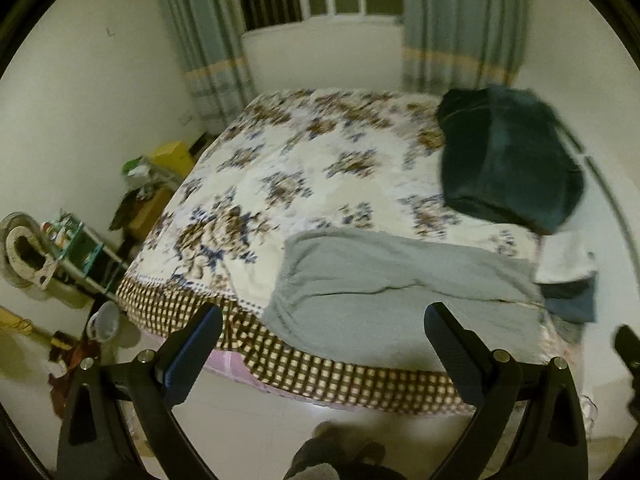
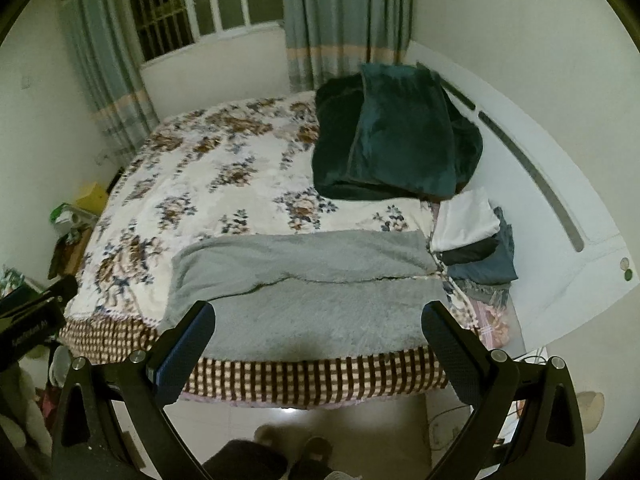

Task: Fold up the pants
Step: 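Grasp the grey fluffy blanket's corners with the left and right grippers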

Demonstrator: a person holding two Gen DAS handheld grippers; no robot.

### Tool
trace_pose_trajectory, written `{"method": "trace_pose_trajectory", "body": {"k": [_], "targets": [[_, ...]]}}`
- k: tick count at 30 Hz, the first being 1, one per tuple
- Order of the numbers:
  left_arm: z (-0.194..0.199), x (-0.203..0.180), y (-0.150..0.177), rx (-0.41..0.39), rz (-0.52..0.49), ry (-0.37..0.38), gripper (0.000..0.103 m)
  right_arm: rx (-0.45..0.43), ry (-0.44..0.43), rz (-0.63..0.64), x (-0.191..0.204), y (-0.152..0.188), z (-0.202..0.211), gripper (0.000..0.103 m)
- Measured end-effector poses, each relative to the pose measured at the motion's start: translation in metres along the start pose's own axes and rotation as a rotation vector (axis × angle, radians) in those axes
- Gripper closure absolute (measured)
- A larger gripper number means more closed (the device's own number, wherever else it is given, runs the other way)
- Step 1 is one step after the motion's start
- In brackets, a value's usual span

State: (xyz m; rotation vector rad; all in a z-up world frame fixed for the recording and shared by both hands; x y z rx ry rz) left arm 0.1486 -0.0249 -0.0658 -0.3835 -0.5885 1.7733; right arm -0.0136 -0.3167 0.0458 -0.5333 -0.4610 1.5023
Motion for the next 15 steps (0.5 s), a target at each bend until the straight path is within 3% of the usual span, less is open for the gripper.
{"method": "trace_pose_trajectory", "body": {"k": [7,15], "targets": [[-0.149,-0.016,-0.051,0.160,0.013,-0.078,0.000,0.159,0.034,-0.098,-0.029,-0.054,-0.182,0.000],[-0.386,-0.036,-0.115,0.425,0.117,-0.114,0.000,0.375,0.037,-0.379,-0.086,-0.107,-0.451,0.000]]}}
Point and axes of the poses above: each gripper's, at about its wrist camera, not at the fingertips, and z roughly against the way its jaws point, x to its left, y to its underside, the point moved 1 cm from there along -z, roughly the way its jaws point, and after that the axes turned 6 degrees about z, right-handed, at the moved point
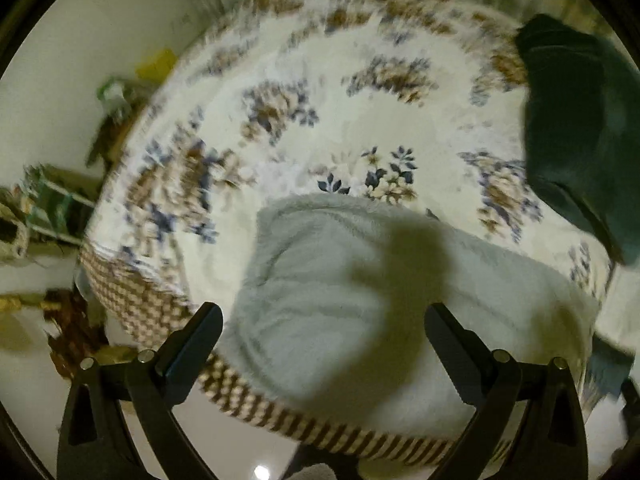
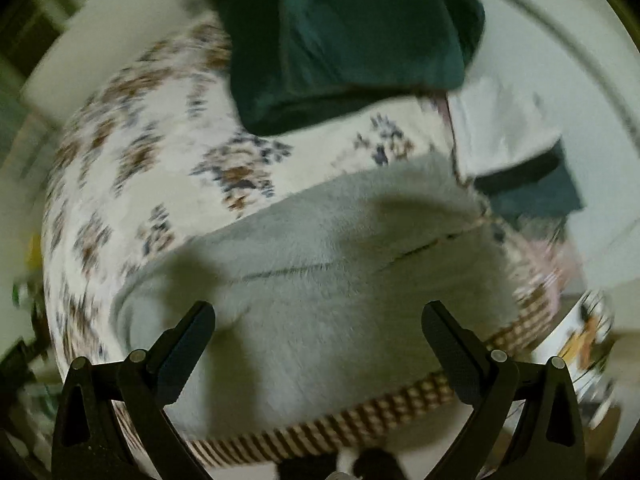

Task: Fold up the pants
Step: 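Grasp the grey fluffy blanket's corners with the left and right grippers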

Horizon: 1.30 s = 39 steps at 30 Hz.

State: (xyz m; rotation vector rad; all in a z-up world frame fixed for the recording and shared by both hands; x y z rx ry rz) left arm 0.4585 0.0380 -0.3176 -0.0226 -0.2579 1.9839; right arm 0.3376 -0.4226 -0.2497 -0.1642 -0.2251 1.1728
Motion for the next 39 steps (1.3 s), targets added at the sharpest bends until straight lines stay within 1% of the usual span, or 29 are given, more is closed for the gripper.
{"method": "trace_pose_trajectory", "body": {"k": [1,2,4,7,9,11,14,15,16,17,18,19,20,21,22,23,25,26,28,29,30,31,32,33,34,35,36,38,39], "targets": [[-0.017,-0.002,-0.010,0.036,0.013,-0.007,0.000,0.023,-0.006,-0.047,-0.004,-0.021,-0.037,0.000],[-0.052,-0.007,-0.027,0.089,0.039,-0.012,0.000,0.047,0.001,-0.084,-0.008,-0.039,-0.070,0.000],[-0.100,-0.016,-0.049,0.163,0.075,-0.016,0.000,0.097,0.027,-0.144,-0.014,-0.071,-0.133,0.000],[-0.177,-0.028,-0.075,0.261,0.133,-0.018,0.000,0.165,0.064,-0.224,-0.032,-0.109,-0.225,0.000],[-0.222,-0.033,-0.086,0.325,0.185,-0.011,0.000,0.212,0.077,-0.271,-0.046,-0.123,-0.277,0.000],[-0.257,-0.036,-0.097,0.377,0.239,0.016,0.000,0.245,0.108,-0.309,-0.059,-0.137,-0.325,0.000],[-0.303,-0.032,-0.104,0.440,0.360,0.046,0.004,0.269,0.139,-0.361,-0.076,-0.140,-0.365,0.000],[-0.311,-0.030,-0.105,0.450,0.387,0.051,0.011,0.277,0.144,-0.376,-0.080,-0.141,-0.379,0.000],[-0.317,-0.028,-0.105,0.454,0.409,0.054,0.027,0.284,0.141,-0.390,-0.082,-0.142,-0.389,0.000],[-0.321,-0.026,-0.104,0.456,0.427,0.045,0.039,0.288,0.130,-0.409,-0.084,-0.143,-0.401,0.001],[-0.321,-0.021,-0.101,0.449,0.447,0.022,0.063,0.289,0.118,-0.417,-0.086,-0.144,-0.408,0.010],[-0.316,-0.018,-0.099,0.428,0.458,0.015,0.083,0.292,0.102,-0.427,-0.087,-0.144,-0.415,0.018],[-0.311,-0.016,-0.098,0.404,0.464,0.018,0.089,0.294,0.092,-0.429,-0.088,-0.144,-0.422,0.043],[-0.299,-0.013,-0.095,0.366,0.463,0.032,0.095,0.293,0.088,-0.418,-0.089,-0.143,-0.426,0.070],[-0.289,-0.011,-0.092,0.343,0.456,0.051,0.097,0.278,0.077,-0.406,-0.088,-0.142,-0.426,0.083],[-0.270,-0.008,-0.086,0.309,0.440,0.081,0.097,0.252,0.066,-0.396,-0.088,-0.140,-0.421,0.092],[-0.241,-0.004,-0.075,0.248,0.414,0.115,0.098,0.191,0.031,-0.377,-0.091,-0.134,-0.404,0.094],[-0.217,0.000,-0.066,0.212,0.399,0.140,0.099,0.167,0.006,-0.369,-0.093,-0.130,-0.394,0.095],[-0.181,0.008,-0.048,0.168,0.390,0.177,0.099,0.106,-0.044,-0.349,-0.100,-0.116,-0.364,0.095],[-0.164,0.014,-0.038,0.143,0.384,0.191,0.099,0.085,-0.065,-0.340,-0.103,-0.107,-0.349,0.095],[-0.136,0.022,-0.021,0.113,0.377,0.219,0.099,0.065,-0.087,-0.333,-0.106,-0.096,-0.332,0.095],[-0.137,0.035,-0.015,0.092,0.373,0.234,0.099,0.044,-0.104,-0.325,-0.114,-0.084,-0.316,0.095],[-0.112,0.044,0.006,0.059,0.360,0.242,0.099,0.031,-0.114,-0.319,-0.120,-0.072,-0.295,0.095],[-0.105,0.056,0.017,0.044,0.348,0.255,0.099,0.022,-0.124,-0.317,-0.131,-0.060,-0.280,0.095],[-0.105,0.054,0.024,0.038,0.339,0.259,0.099,0.018,-0.129,-0.313,-0.140,-0.044,-0.265,0.095],[-0.092,0.063,0.049,0.033,0.327,0.252,0.099,0.017,-0.129,-0.305,-0.148,-0.031,-0.252,0.095],[-0.097,0.064,0.061,0.038,0.327,0.250,0.099,0.024,-0.130,-0.296,-0.152,-0.014,-0.240,0.095],[-0.106,0.072,0.095,0.064,0.322,0.229,0.099,0.049,-0.113,-0.284,-0.168,0.021,-0.226,0.095],[-0.111,0.079,0.120,0.093,0.323,0.217,0.099,0.069,-0.093,-0.271,-0.176,0.041,-0.228,0.095]]}}
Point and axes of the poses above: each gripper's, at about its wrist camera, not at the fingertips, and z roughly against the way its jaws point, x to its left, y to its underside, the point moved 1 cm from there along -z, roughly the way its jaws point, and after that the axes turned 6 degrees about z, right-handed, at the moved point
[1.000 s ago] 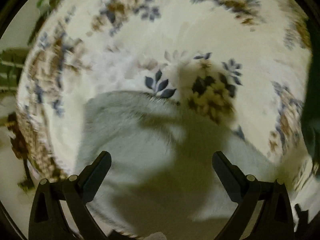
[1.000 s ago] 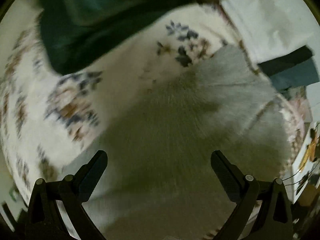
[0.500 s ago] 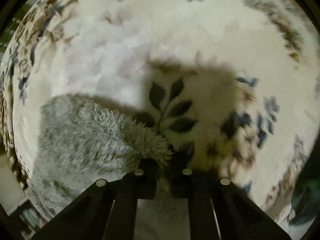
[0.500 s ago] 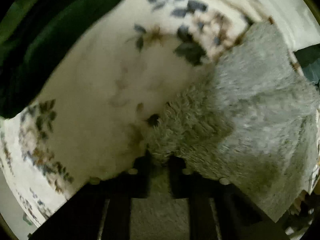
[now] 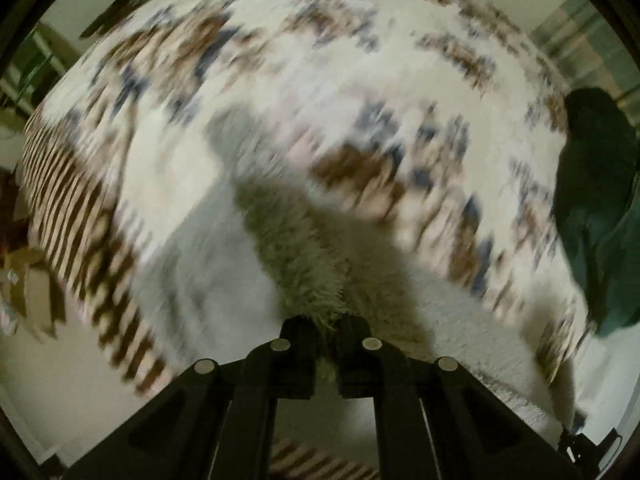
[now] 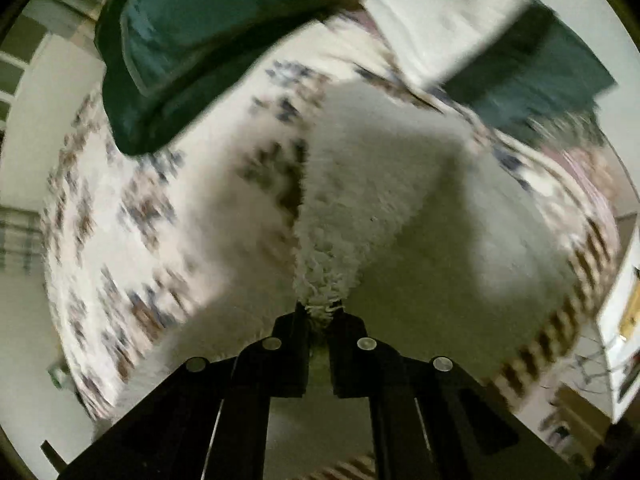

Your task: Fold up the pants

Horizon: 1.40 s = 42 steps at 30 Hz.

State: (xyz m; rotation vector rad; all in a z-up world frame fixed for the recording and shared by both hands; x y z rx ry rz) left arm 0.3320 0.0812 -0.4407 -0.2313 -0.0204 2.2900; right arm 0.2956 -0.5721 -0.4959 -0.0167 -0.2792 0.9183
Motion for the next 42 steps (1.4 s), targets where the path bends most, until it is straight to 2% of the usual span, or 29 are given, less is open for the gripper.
{"method": "trace_pose_trajectory", "body": {"k": [1,5,8,11,13,14,15,17,19,20,21,25,28,29,30,31,33,34,36,38,40,42], "targets": [[-0.005,0.012,0.009,0.012,-0.001,-0.015,0.099,0.014,0.013,0.003,-0.016,0.018,0.008,0.095],[-0.047,0.056,0.057,0.083,0.031,-0.105,0.099,0.109,0.083,0.002,-0.071,0.068,-0.020,0.095],[-0.082,0.079,0.079,0.129,0.059,-0.146,0.099,0.167,0.127,0.007,-0.101,0.088,-0.048,0.095],[-0.100,0.089,0.083,0.145,0.093,-0.141,0.096,0.233,0.141,0.019,-0.112,0.101,-0.072,0.094],[-0.097,0.088,0.084,0.132,0.087,-0.129,0.094,0.284,0.123,0.010,-0.120,0.104,-0.075,0.080],[-0.092,0.087,0.084,0.119,0.083,-0.113,0.094,0.289,0.115,0.010,-0.122,0.104,-0.069,0.065],[-0.087,0.085,0.084,0.106,0.081,-0.102,0.093,0.272,0.104,0.013,-0.123,0.102,-0.062,0.058],[-0.078,0.083,0.083,0.077,0.075,-0.094,0.083,0.193,0.114,0.047,-0.122,0.096,-0.038,0.045],[-0.070,0.081,0.087,0.038,0.062,-0.118,0.044,0.106,0.126,0.091,-0.116,0.085,-0.019,0.029],[-0.067,0.079,0.086,0.019,0.057,-0.132,0.033,0.075,0.123,0.112,-0.110,0.075,-0.015,0.014],[-0.066,0.078,0.084,0.006,0.057,-0.151,0.023,0.056,0.119,0.139,-0.102,0.062,-0.019,0.007],[-0.072,0.072,0.082,-0.020,0.037,-0.191,0.023,0.010,0.161,0.214,-0.069,0.018,-0.057,0.007],[-0.077,0.065,0.082,-0.041,0.012,-0.233,0.023,0.035,0.220,0.221,-0.060,-0.004,-0.091,0.011],[-0.079,0.062,0.082,-0.044,0.006,-0.242,0.023,0.037,0.229,0.204,-0.066,-0.003,-0.095,0.041],[-0.081,0.065,0.084,-0.043,0.001,-0.250,0.023,0.023,0.223,0.138,-0.084,-0.004,-0.093,0.085],[-0.082,0.061,0.085,-0.039,-0.005,-0.263,0.023,0.010,0.212,0.066,-0.100,-0.003,-0.088,0.088],[-0.086,0.058,0.088,-0.030,-0.017,-0.266,0.023,-0.045,0.144,-0.169,-0.159,0.005,-0.065,0.088],[-0.087,0.056,0.092,-0.026,-0.029,-0.273,0.023,-0.052,0.129,-0.241,-0.181,0.011,-0.059,0.088],[-0.090,0.052,0.095,-0.014,-0.056,-0.282,0.023,-0.037,0.111,-0.386,-0.234,0.032,-0.050,0.088],[-0.094,0.045,0.098,-0.002,-0.084,-0.298,0.023,-0.010,0.076,-0.492,-0.269,0.049,-0.051,0.086],[-0.095,0.039,0.100,0.007,-0.104,-0.309,0.023,-0.006,-0.004,-0.599,-0.298,0.067,-0.050,0.079],[-0.099,0.032,0.104,0.014,-0.122,-0.325,0.023,-0.043,-0.063,-0.647,-0.309,0.077,-0.043,0.064]]}}
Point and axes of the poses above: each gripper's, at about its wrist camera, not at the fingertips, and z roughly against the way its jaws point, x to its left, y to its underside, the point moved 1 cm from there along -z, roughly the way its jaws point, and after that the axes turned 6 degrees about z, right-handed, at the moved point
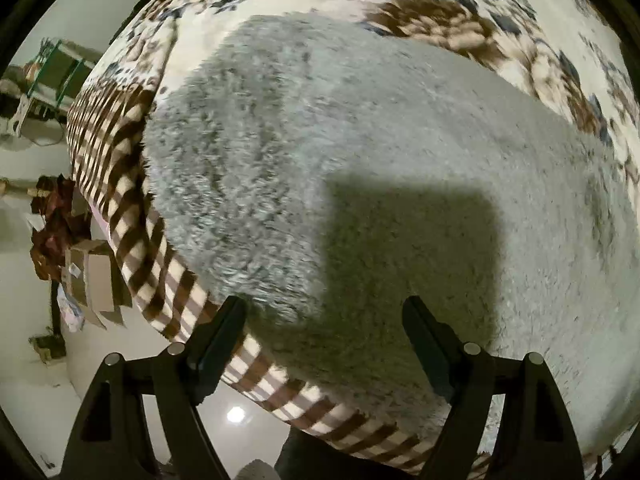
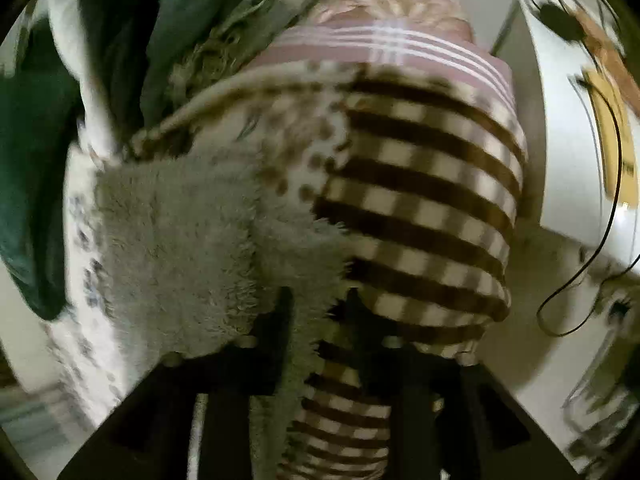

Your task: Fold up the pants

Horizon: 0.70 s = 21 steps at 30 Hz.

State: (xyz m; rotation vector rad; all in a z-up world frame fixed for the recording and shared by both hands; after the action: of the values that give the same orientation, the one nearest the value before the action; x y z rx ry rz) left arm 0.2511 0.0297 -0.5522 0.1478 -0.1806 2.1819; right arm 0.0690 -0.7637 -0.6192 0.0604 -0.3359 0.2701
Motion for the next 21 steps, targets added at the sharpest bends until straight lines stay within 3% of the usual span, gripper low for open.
{"method": "trace_pose_trajectory", "body": {"k": [3,6,9,10,11,17,19,21], "targets": [[0.000,-0.009,0.003,0.006,-0.020,-0.015,0.023,-0.035,-0.112,-0.017,0.001,0.004,0.009,0.058],[0.001,-0.015,0.003,0.002,-0.038,-0.020,0.023,-0.024,-0.214,0.022,0.027,0.005,-0.005,0.056],[0.001,-0.022,0.004,0.002,-0.055,-0.025,0.023,-0.022,-0.212,0.060,0.047,-0.001,-0.032,0.060],[0.001,-0.024,0.004,0.003,-0.057,-0.027,0.023,-0.018,-0.210,0.068,0.055,-0.005,-0.044,0.072],[0.001,-0.025,0.004,0.005,-0.059,-0.028,0.023,-0.011,-0.172,0.087,0.060,-0.006,-0.050,0.097],[0.002,-0.021,0.003,0.008,-0.059,-0.023,0.023,-0.143,-0.147,0.115,0.056,0.011,0.006,0.097],[0.000,-0.017,0.003,0.012,-0.049,-0.018,0.023,-0.113,-0.144,0.103,0.043,0.018,0.005,0.097],[-0.003,-0.011,0.004,0.017,-0.036,-0.014,0.023,-0.017,-0.127,0.100,0.029,0.022,-0.014,0.093]]}}
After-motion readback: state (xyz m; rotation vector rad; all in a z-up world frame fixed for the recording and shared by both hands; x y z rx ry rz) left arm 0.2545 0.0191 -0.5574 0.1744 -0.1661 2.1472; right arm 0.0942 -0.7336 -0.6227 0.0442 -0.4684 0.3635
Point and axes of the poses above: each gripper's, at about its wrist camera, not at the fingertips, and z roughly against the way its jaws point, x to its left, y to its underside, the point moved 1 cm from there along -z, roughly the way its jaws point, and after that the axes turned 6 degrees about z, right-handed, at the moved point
